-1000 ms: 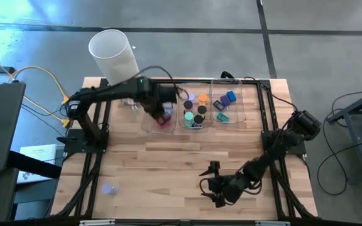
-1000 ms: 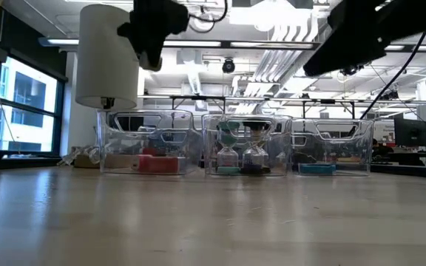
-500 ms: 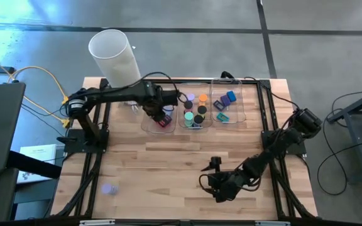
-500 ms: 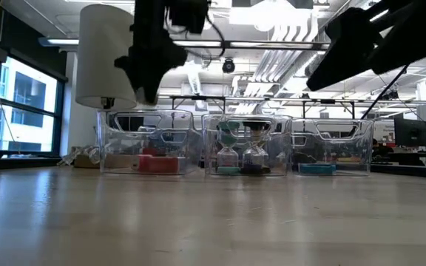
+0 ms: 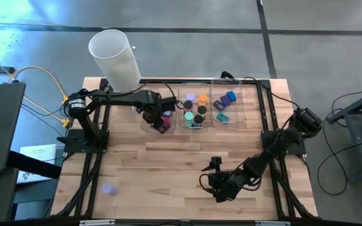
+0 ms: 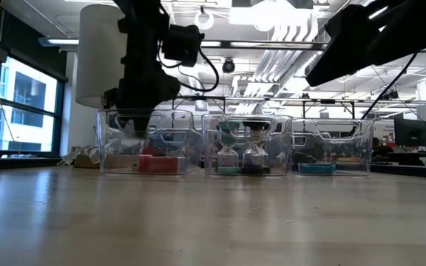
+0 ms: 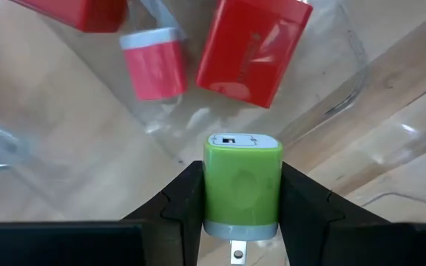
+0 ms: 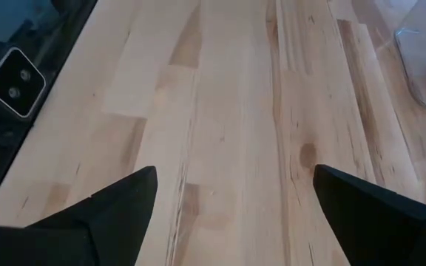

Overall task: Pick & Place Office items
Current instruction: Put the green charger adapter into the left transparent bin

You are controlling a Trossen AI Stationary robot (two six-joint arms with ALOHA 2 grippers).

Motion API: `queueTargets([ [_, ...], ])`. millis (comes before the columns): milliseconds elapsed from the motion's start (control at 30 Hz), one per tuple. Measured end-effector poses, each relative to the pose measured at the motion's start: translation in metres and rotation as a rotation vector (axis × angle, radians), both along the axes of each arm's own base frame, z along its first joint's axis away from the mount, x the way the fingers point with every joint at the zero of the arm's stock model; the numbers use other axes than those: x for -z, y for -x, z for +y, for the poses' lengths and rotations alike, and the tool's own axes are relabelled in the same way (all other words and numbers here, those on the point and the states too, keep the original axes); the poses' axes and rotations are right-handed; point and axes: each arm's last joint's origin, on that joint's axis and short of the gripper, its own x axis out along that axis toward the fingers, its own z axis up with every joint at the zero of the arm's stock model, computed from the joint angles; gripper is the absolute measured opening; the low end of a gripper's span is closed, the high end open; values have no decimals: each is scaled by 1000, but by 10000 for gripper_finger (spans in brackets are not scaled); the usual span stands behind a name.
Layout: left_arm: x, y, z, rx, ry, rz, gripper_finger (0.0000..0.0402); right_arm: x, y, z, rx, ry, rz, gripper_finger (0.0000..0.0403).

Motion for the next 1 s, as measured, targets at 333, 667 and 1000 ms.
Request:
queueTargets([
  [333, 15, 2, -1, -169, 28, -19, 123, -1, -1, 0, 5, -4, -13, 352],
  [667, 42, 8, -1, -239, 72, -51, 123, -1, -1, 0, 3, -1, -11, 352],
  [1000, 42, 9, 9, -270, 64, -74, 123, 0, -1, 0, 2, -1, -10, 352],
])
